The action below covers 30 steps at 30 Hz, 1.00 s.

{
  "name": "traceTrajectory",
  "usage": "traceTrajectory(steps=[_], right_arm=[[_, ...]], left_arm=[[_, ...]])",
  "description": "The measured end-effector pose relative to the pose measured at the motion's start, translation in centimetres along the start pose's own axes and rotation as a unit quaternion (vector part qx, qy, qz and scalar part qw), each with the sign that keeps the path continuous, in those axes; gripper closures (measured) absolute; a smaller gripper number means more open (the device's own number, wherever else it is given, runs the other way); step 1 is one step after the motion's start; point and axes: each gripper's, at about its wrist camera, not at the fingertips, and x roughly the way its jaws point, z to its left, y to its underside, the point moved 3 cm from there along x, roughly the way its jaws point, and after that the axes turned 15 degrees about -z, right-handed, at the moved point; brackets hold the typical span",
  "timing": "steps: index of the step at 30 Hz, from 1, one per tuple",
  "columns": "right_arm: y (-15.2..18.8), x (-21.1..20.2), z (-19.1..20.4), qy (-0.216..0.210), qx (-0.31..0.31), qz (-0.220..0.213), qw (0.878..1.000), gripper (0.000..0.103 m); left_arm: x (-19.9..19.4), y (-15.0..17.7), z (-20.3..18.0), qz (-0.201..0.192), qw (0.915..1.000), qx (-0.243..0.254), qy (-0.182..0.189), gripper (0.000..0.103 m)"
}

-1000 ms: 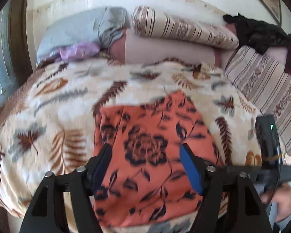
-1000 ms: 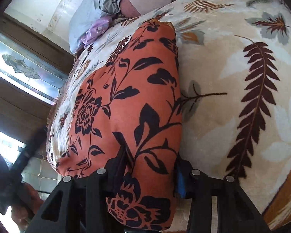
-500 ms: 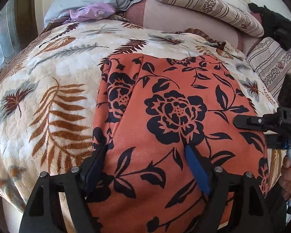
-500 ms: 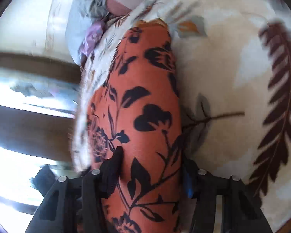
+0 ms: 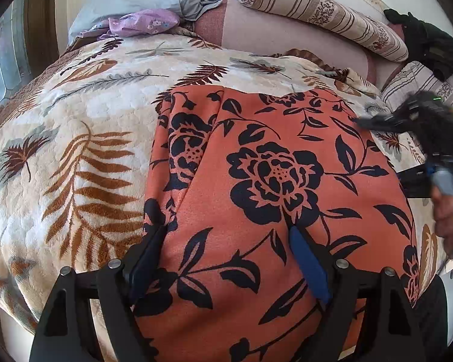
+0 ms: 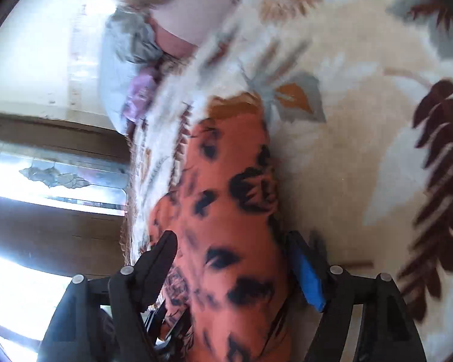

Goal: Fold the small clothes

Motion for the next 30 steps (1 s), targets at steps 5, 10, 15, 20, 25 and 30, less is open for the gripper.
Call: traceTrajectory(steps=[5, 10, 15, 20, 25, 30], right_arm=[[1.5, -0.8, 5.8, 0.055, -0.17, -0.046, 0.983, 0.067], [0.9, 0.1, 3.2, 0.088, -0.104, -0.025, 0.99, 0.042], [3.5, -2.9, 4.6, 0.035, -0.103, -0.029, 0.994, 0.036], [6.4, -4.3, 2.9, 0.054, -0.135, -0.013, 0.989, 0.054], [7.3, -5.3, 5.8, 0.088, -0.189, -0.038, 0.977, 0.032], [9.5, -5.5, 2.6, 0.08, -0.199, -0.003, 0.977, 0.02]], left_arm=[[0.1, 0.0, 0.3, -0.001, 1.0, -0.001, 0.004, 0.018], [0.2, -0.1, 0.1, 0.002, 1.0, -0.001, 0.002, 0.017], [0.4, -0.2, 0.3, 0.003, 1.0, -0.002, 0.002, 0.016], [0.6, -0.6, 0.2, 0.019, 0.9998, 0.001, 0.001, 0.016], [-2.4, -3.1, 1.1, 0.009, 0.9979, -0.064, 0.002, 0.018], [-0.8, 1.0, 1.8, 0.075, 0.9959, -0.048, -0.02, 0.017]])
